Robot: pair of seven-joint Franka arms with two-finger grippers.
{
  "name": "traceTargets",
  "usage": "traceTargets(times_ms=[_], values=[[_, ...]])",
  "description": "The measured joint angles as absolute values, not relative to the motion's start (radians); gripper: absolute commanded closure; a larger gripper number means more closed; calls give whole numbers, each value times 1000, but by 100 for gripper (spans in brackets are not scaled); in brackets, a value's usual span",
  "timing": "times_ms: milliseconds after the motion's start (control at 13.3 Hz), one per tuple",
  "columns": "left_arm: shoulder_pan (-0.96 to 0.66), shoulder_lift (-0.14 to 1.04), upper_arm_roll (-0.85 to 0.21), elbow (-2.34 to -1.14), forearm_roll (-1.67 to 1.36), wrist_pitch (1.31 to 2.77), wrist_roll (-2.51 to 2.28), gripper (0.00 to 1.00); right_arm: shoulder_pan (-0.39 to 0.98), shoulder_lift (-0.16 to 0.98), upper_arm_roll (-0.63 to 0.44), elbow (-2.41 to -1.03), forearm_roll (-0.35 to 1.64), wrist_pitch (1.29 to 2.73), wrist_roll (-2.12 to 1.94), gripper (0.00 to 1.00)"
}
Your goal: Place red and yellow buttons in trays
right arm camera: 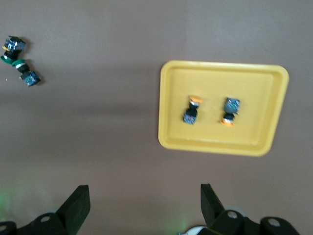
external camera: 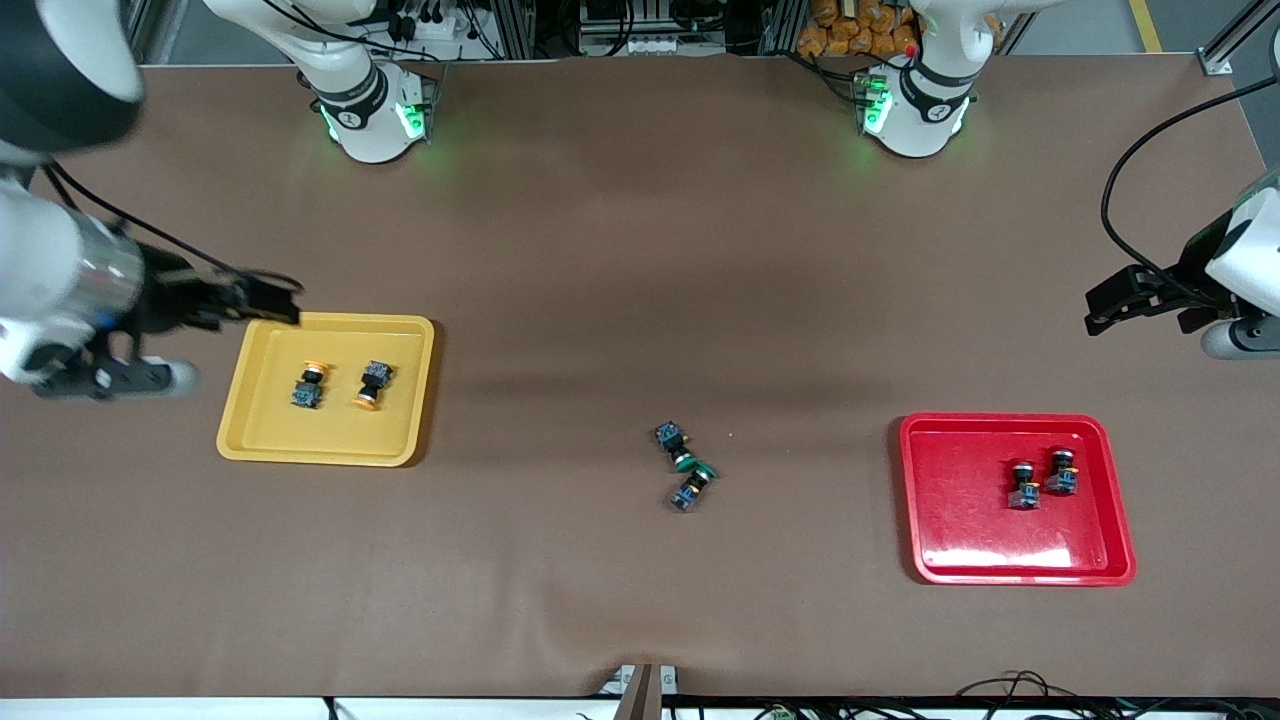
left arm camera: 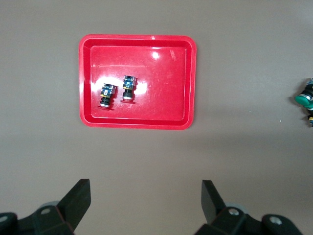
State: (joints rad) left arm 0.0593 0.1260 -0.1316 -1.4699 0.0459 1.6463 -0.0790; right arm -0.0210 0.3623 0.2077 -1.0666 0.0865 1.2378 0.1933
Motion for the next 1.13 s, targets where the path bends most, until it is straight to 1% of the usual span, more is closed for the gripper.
traceTargets(times_ms=[150,226,301,451,602,827,1128], values=[[59,126,-132,-1469,46,1646,-79,0,-29,292,212,-1072,53,1209,193,0],[60,126,-132,-1469,46,1646,-79,0,-29,248,213,-1095,40,1207,193,0],[59,127,-132,-1469,46,1646,-79,0,-30,198,213,-1144,33,1226,193,0],[59,127,-132,-1468,46,1646,-79,0,-30,91,208,-1306,28,1332,196,0],[59,127,-132,-1468,46,1646,-79,0,-32,18,166,-1441,27,1389,195,0],[59,127,-132,-1468,46,1646,-79,0,-36,-18,111,-1514,32,1409,190,0],[59,127,-132,-1468,46,1646,-79,0,-35,-49,106,-1548,33,1432,189,0]])
